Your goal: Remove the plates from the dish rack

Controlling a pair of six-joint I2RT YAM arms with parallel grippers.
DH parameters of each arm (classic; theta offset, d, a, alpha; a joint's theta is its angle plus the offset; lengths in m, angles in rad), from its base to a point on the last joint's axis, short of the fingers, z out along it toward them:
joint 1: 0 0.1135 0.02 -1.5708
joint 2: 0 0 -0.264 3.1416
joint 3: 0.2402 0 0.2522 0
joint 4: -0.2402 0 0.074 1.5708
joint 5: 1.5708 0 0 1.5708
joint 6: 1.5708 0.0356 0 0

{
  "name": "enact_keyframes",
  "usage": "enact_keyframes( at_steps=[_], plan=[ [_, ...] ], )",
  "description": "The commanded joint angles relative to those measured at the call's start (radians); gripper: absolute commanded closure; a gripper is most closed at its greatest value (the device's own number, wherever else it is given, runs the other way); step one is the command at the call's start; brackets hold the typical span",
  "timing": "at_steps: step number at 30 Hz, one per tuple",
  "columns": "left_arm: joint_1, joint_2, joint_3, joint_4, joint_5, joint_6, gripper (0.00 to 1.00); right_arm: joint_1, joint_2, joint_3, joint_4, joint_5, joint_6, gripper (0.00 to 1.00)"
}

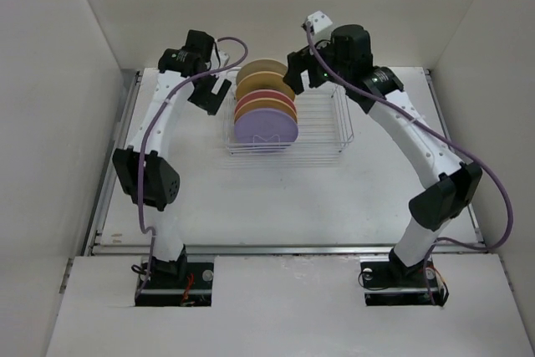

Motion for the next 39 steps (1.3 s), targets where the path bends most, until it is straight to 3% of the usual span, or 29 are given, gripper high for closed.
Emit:
enact_keyframes(
  at_steps=[1, 4, 8, 11, 14, 15, 21, 28, 34, 36, 38, 39],
  plan=[
    [0.015, -0.023, 0.037, 0.01, 0.061, -0.034, 0.0, 0.034, 0.06, -0.016, -0.097, -0.272, -0.142, 0.07],
    [0.015, 0.027, 0.087, 0.001, 0.089, -0.083, 0.0, 0.074, 0.06, -0.051, -0.106, -0.237, -0.169, 0.09],
    [0.015, 0.093, 0.12, 0.001, 0.135, -0.154, 0.0, 0.083, 0.069, -0.081, -0.087, -0.237, -0.17, 0.28],
    [0.015, 0.161, 0.17, -0.037, 0.219, -0.168, 0.0, 0.083, 0.1, -0.1, -0.086, -0.246, -0.17, 0.39],
    [0.015, 0.172, 0.183, -0.071, 0.294, -0.137, 0.0, 0.083, 0.114, -0.11, -0.068, -0.219, -0.17, 0.42],
    [0.015, 0.172, 0.183, -0.071, 0.319, -0.137, 0.0, 0.083, 0.125, -0.122, -0.068, -0.219, -0.17, 0.48],
    [0.015, 0.205, 0.1, 0.01, 0.298, -0.198, 0.04, 0.092, 0.165, -0.122, -0.024, -0.18, -0.17, 0.68],
    [0.015, 0.348, 0.163, -0.028, 0.235, -0.252, 0.19, 0.092, 0.198, -0.131, 0.009, -0.128, -0.16, 0.68],
    [0.024, 0.348, 0.1, 0.009, 0.267, -0.272, 0.22, 0.092, 0.221, -0.12, 0.009, -0.09, -0.16, 0.65],
    [0.024, 0.348, 0.1, 0.018, 0.299, -0.272, 0.29, 0.101, 0.221, -0.12, 0.009, -0.09, -0.16, 0.65],
    [0.024, 0.36, 0.1, 0.006, 0.314, -0.281, 0.45, 0.101, 0.232, -0.12, 0.009, -0.081, -0.16, 0.62],
    [0.024, 0.361, 0.1, 0.006, 0.314, -0.281, 0.52, 0.101, 0.232, -0.12, 0.009, -0.071, -0.16, 0.53]
  ],
)
